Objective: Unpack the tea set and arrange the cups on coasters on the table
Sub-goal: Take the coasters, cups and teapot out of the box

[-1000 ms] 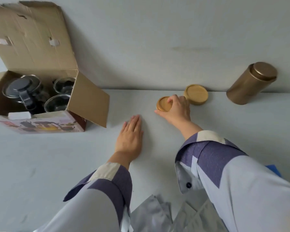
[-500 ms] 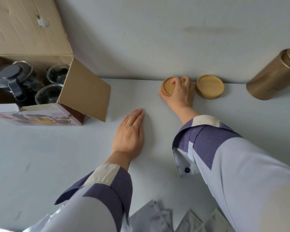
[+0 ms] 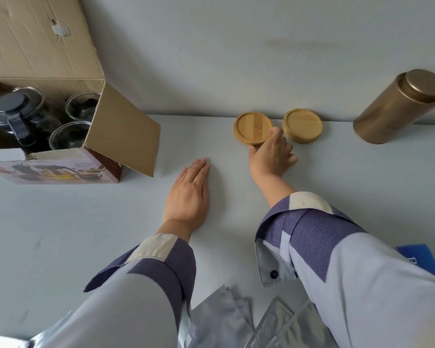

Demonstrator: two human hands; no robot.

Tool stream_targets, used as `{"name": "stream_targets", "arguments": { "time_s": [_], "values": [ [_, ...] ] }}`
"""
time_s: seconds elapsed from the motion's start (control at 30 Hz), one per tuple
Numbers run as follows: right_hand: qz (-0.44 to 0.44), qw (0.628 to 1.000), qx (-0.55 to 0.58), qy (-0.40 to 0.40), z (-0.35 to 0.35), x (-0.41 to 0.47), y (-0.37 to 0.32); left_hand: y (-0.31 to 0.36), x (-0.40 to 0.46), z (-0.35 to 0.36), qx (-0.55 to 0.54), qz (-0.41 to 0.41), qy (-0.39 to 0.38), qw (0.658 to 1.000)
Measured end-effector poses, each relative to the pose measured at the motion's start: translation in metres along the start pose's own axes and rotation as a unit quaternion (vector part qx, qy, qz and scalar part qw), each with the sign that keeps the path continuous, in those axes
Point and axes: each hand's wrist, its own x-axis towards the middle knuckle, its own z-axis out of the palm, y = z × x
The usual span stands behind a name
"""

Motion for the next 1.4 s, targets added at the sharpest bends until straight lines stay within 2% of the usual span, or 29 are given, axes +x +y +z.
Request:
{"name": "stream_targets", "arguments": {
  "time_s": [0.3,0.73,0.9,1.03,1.17,1.23,1.3,1.4],
  "values": [
    [0.012,1.000,0.001,0.000,0.012,0.011,-0.009,-0.002,0.002,0.002,-0.006,-0.001,0.003,1.000],
    [-0.026,0.999,-0.013,0.015,0.011,-0.006,-0.017,-0.005,0.001,0.003,-0.019,0.012,0.003,1.000],
    [-0.010,0.999,-0.017,-0.034,0.002,-0.010,-0.020,-0.007,0.002,0.003,-0.030,0.013,0.003,0.999],
    [0.018,0.996,-0.011,-0.087,-0.020,-0.025,-0.020,-0.005,0.004,-0.009,-0.026,0.012,-0.059,0.998],
    [-0.023,0.987,0.021,-0.155,-0.038,-0.048,-0.031,-0.009,0.005,-0.038,-0.008,-0.002,-0.152,0.988],
    [-0.051,0.976,0.037,-0.207,-0.046,-0.062,-0.051,-0.015,0.001,-0.067,0.013,-0.003,-0.121,0.993],
    [-0.083,0.964,0.041,-0.249,-0.051,-0.077,-0.081,-0.024,-0.002,-0.102,0.037,0.038,-0.056,0.997],
    [-0.130,0.957,0.055,-0.254,-0.056,-0.098,-0.130,-0.046,-0.002,-0.155,0.069,0.083,0.027,0.994]
  ]
}}
